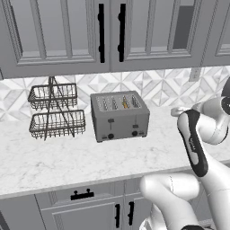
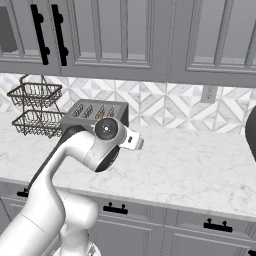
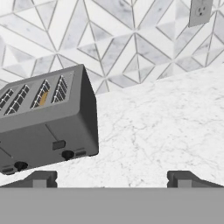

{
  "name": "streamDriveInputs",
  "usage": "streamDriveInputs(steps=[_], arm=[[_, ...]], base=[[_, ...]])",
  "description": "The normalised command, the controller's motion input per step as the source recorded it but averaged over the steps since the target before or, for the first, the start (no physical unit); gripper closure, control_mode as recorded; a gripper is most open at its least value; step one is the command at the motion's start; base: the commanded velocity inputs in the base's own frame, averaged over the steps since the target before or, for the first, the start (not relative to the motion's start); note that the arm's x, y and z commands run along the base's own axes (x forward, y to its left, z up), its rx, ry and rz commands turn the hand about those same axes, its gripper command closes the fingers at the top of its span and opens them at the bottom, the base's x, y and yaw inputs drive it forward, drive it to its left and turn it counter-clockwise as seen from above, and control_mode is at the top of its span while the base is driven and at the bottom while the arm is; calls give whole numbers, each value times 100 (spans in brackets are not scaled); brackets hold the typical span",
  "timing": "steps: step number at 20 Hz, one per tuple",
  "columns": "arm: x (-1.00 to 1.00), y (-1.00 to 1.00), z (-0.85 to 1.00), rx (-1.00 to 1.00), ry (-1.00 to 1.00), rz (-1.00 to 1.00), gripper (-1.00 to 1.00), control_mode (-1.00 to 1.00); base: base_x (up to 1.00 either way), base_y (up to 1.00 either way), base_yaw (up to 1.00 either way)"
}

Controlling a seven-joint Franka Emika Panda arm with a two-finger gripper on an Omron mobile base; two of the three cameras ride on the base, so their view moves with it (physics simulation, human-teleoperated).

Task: Start the toaster. Once the lever pops up, take the bread to the plate on the dining counter.

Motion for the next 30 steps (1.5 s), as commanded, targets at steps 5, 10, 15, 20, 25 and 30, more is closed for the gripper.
streamDriveInputs(steps=[5, 10, 15, 20, 25, 30], arm=[[0, 0, 0, 0, 0, 0, -100, -100], [0, 0, 0, 0, 0, 0, -100, -100], [0, 0, 0, 0, 0, 0, -100, -100], [0, 0, 0, 0, 0, 0, -100, -100], [0, 0, 0, 0, 0, 0, -100, -100], [0, 0, 0, 0, 0, 0, -100, -100]], base=[[0, 0, 0], [0, 0, 0], [0, 0, 0], [0, 0, 0], [0, 0, 0], [0, 0, 0]])
